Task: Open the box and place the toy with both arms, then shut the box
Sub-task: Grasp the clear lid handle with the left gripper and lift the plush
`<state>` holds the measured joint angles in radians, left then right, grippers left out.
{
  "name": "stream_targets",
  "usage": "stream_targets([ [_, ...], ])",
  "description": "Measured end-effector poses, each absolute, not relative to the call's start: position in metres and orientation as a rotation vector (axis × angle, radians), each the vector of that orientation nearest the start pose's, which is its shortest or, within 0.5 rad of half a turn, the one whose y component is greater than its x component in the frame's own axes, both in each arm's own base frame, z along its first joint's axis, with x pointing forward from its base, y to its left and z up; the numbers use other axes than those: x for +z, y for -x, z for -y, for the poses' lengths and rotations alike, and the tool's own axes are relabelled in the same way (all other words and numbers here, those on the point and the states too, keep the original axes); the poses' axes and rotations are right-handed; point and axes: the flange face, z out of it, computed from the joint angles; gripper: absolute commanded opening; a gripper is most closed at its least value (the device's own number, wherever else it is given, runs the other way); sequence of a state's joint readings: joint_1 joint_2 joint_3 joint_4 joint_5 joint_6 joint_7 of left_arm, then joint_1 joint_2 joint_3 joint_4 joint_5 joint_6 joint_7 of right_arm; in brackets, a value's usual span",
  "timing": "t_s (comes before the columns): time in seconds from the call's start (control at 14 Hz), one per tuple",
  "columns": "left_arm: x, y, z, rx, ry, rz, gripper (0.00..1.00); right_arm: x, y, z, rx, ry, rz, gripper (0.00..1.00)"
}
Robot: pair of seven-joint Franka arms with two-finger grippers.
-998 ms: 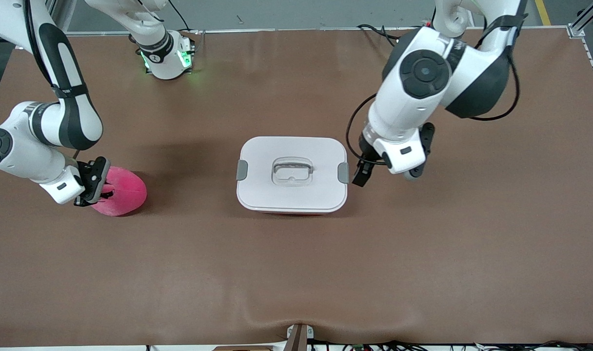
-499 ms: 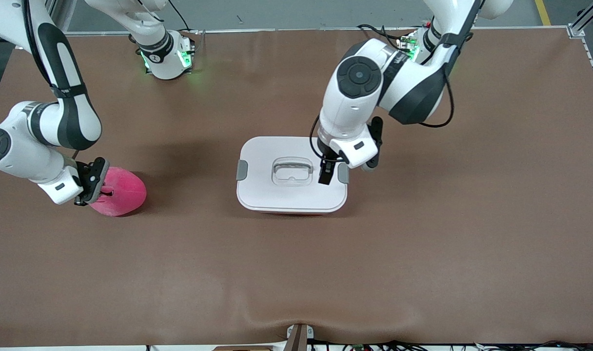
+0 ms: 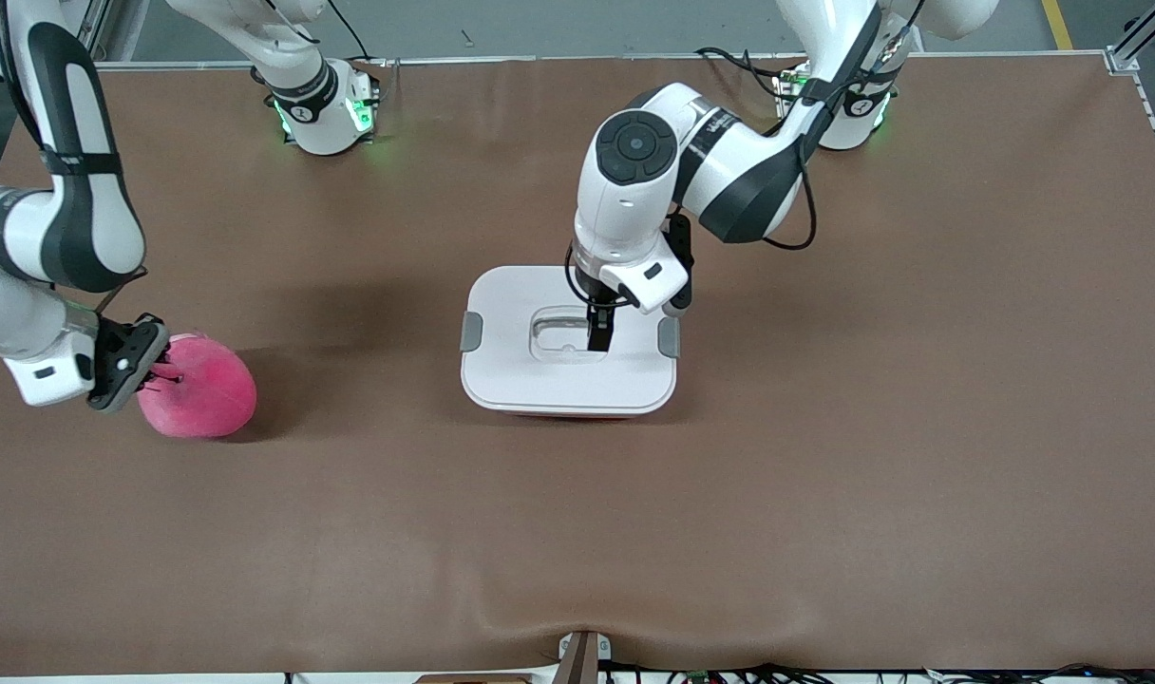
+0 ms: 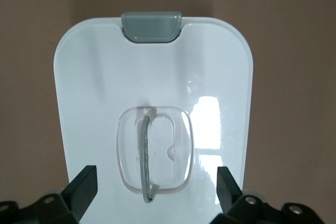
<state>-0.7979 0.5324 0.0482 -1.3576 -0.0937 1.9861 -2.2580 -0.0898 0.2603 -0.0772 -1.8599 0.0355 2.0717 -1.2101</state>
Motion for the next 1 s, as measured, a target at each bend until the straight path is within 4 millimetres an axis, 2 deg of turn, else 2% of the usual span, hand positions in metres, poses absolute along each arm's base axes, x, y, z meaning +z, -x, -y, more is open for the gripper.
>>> stream_targets([
  [0.21, 0.415, -0.519, 0.508, 0.092, 2.291, 2.332, 1.0, 0.394, -0.611, 0.097, 0.066, 2.807, 1.305, 0.0],
  [0.57, 0.38, -0.51, 0.527, 0.026, 2.298, 2.302, 1.0, 0.393, -0.604, 0.093, 0.155, 2.896, 0.924, 0.0],
  [0.78, 0.369, -0.507, 0.532, -0.014, 2.305, 2.287, 1.0, 0.402, -0.603, 0.084, 0.188, 2.899, 0.694, 0.0],
  [1.0, 0.36, -0.504, 0.536, -0.059, 2.294, 2.28, 1.0, 0.419, -0.606, 0.068, 0.214, 2.906, 0.559, 0.0],
])
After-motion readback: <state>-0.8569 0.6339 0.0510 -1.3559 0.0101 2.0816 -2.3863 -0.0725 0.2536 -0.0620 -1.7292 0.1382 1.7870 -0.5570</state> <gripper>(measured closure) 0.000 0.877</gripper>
